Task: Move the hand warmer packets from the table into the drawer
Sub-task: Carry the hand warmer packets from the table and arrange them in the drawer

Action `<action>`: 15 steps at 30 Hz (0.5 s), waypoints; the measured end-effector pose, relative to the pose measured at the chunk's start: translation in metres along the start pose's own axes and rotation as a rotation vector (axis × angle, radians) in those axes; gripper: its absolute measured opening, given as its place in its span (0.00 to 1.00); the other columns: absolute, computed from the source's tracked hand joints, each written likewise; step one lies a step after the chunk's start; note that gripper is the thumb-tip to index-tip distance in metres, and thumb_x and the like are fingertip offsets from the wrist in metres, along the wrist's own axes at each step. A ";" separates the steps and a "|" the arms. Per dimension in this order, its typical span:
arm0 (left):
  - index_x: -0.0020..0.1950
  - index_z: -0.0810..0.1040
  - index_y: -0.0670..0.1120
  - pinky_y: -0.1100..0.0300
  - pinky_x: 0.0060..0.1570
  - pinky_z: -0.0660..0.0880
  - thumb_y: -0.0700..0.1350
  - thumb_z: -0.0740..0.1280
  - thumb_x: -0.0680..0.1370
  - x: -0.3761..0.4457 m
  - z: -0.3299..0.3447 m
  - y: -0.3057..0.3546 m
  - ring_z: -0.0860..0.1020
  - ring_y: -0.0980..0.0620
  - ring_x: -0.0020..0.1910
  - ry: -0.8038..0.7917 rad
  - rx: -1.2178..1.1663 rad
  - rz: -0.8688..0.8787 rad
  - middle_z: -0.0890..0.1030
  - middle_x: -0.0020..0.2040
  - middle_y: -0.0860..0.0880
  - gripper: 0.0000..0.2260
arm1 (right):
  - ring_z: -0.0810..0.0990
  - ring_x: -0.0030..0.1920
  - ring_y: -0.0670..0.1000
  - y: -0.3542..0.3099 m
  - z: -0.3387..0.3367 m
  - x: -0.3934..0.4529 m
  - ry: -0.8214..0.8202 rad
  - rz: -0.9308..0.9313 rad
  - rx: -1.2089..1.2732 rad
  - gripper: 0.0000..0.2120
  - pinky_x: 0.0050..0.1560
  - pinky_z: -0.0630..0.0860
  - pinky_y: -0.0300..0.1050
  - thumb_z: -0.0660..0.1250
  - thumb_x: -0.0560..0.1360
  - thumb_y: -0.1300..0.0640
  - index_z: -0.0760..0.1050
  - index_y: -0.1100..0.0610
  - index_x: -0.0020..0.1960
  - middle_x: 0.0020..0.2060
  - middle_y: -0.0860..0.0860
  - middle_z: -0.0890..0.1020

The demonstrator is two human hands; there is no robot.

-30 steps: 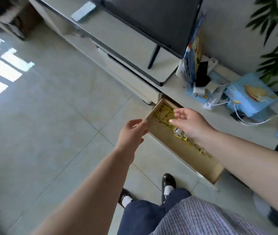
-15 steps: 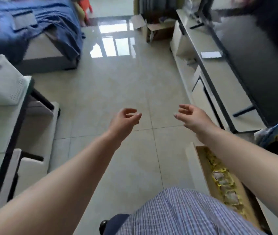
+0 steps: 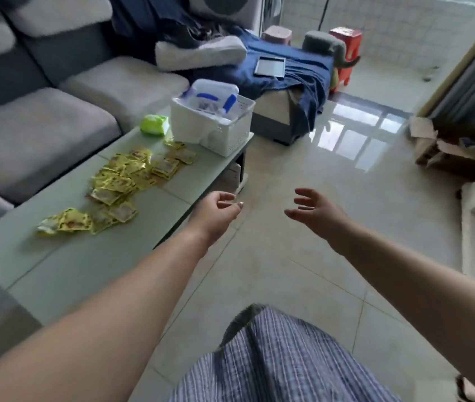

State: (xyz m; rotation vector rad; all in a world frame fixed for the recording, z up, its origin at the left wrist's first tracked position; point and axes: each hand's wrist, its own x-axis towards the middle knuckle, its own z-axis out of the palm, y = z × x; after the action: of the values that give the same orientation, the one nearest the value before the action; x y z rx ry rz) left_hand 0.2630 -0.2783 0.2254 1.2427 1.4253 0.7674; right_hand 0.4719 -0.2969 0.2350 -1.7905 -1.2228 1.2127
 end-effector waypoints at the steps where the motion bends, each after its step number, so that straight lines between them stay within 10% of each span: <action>1: 0.54 0.74 0.48 0.59 0.42 0.71 0.46 0.68 0.76 0.000 -0.025 -0.005 0.80 0.46 0.52 0.051 -0.015 -0.005 0.80 0.53 0.45 0.09 | 0.74 0.64 0.55 -0.012 0.021 0.009 -0.040 -0.023 -0.027 0.29 0.66 0.71 0.52 0.72 0.71 0.61 0.67 0.58 0.69 0.65 0.58 0.74; 15: 0.54 0.75 0.48 0.60 0.43 0.71 0.46 0.67 0.76 0.029 -0.216 -0.086 0.79 0.48 0.53 0.483 -0.155 -0.207 0.80 0.54 0.44 0.08 | 0.75 0.63 0.54 -0.103 0.210 0.123 -0.375 -0.126 -0.189 0.26 0.66 0.71 0.50 0.73 0.70 0.61 0.71 0.56 0.66 0.62 0.55 0.75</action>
State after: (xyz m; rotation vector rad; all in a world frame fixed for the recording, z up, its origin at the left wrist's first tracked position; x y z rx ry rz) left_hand 0.0346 -0.2382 0.1910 0.8033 1.8088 1.0567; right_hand 0.2594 -0.1432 0.2072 -1.6299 -1.6858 1.4419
